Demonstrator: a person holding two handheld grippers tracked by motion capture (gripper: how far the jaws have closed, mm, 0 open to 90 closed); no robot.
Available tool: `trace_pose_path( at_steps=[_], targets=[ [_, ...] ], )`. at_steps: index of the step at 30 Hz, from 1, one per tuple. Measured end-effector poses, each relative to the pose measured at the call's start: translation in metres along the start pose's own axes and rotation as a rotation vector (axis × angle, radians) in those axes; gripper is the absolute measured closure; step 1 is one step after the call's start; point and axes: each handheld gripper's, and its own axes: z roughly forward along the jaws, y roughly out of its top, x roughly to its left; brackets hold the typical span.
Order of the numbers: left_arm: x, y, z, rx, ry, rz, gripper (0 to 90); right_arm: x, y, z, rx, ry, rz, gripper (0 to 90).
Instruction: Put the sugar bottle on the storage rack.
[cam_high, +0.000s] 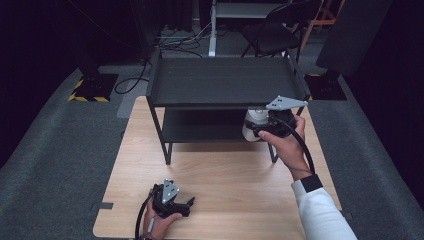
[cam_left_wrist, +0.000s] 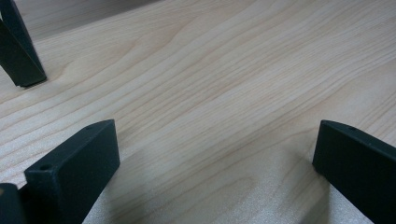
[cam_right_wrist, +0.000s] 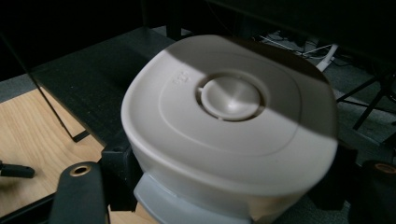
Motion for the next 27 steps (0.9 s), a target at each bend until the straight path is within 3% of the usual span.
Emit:
trace_pose_path(
  at_steps=[5, 17, 21, 27],
  targets=[
    [0.0002, 0.0001, 0.0, 0.0, -0.001, 0.001, 0.3, 0.0013, -0.0009, 0.0054, 0.011, -0.02, 0.003, 28.1],
    [0.0003, 0.0001, 0.0002, 0.0, -0.001, 0.002, 0.3, -0.0033, -0.0053, 0.0088, 0.004, -0.019, 0.029, 26.9],
    [0.0003, 0.0002, 0.0001, 0.001, -0.001, 0.003, 0.3, -0.0014, -0.0095, 0.0081, -0.025, -0.029, 0.019, 14.9],
    [0.0003, 0.0003, 0.0001, 0.001, -0.001, 0.003, 0.3, 0.0012, -0.0072, 0.0042, -0.026, -0.039, 0.033, 6.2]
  ],
)
